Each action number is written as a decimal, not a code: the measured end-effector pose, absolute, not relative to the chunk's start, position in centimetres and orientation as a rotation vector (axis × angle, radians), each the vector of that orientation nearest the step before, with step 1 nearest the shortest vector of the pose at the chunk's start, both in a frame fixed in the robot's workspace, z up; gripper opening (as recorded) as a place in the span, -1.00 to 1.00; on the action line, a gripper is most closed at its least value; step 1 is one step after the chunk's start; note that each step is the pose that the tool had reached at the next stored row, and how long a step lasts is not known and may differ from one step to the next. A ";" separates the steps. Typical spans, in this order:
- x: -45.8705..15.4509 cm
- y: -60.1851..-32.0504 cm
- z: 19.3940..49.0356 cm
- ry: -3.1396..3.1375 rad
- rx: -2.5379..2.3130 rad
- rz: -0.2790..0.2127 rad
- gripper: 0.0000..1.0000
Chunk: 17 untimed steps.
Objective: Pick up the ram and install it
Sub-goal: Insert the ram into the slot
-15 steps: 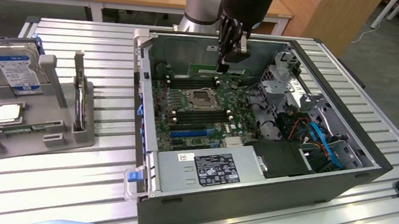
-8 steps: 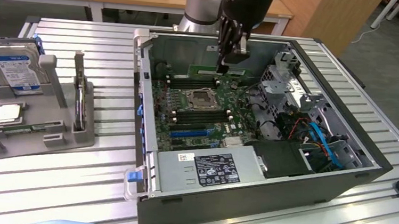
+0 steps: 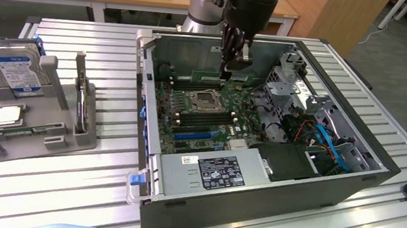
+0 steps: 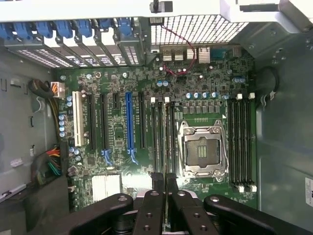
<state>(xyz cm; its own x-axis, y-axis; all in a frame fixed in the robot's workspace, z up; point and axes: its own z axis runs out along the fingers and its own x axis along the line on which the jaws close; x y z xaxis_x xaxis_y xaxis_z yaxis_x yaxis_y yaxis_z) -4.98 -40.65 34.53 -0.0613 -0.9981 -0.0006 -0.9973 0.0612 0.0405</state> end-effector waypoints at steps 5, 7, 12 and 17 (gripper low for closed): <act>-5.0 -40.6 33.6 -2.266 2.131 -0.041 -0.75; -5.0 -40.6 33.3 -2.265 2.129 -0.037 -0.75; -5.0 -40.5 32.4 -2.258 2.122 -0.020 -0.75; -5.0 -40.4 31.5 -2.252 2.116 -0.007 -0.75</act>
<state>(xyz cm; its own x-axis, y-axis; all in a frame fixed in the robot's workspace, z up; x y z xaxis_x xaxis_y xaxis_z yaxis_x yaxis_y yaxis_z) -4.98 -40.40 31.54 -0.0614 -0.9975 0.0339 -0.9973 0.0627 0.0382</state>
